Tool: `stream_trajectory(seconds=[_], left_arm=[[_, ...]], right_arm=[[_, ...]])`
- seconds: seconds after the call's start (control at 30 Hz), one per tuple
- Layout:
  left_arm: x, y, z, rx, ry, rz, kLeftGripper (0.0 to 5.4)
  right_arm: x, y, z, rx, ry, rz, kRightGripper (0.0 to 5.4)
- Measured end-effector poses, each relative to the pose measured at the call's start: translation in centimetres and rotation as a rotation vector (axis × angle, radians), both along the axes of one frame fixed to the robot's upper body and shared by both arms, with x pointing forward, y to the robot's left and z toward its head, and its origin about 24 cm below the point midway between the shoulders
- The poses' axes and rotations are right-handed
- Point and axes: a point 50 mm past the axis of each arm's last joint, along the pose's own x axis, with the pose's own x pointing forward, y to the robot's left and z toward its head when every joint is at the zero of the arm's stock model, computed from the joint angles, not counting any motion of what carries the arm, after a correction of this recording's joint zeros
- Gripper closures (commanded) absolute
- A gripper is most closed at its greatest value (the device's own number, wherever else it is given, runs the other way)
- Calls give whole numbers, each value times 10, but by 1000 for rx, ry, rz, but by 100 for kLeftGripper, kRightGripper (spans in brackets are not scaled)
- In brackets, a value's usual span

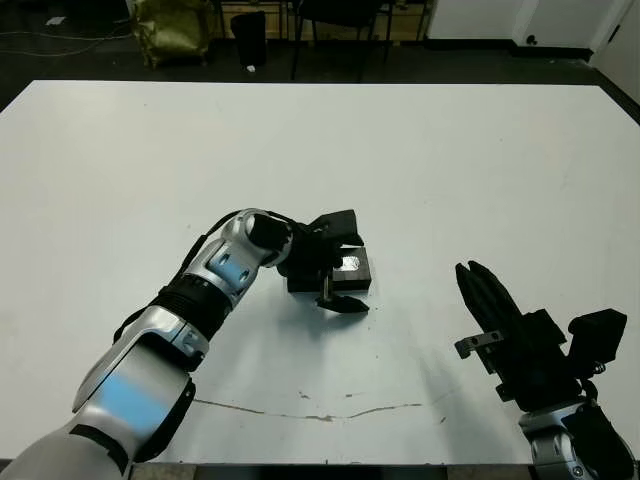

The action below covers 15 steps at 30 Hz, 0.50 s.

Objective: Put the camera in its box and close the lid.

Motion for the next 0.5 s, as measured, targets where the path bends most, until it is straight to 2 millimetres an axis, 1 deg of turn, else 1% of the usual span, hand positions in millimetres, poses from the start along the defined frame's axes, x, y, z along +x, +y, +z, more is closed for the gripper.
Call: stream_trajectory(seconds=[0.37,0.5], left_arm=[[4,9,-13,-174,160,131,2],[3,9,-14,-189,145,135,2]], right_arm=[[1,-2,1,-28,2,-10,540],[1,-2,1,-26,4,-10,540]])
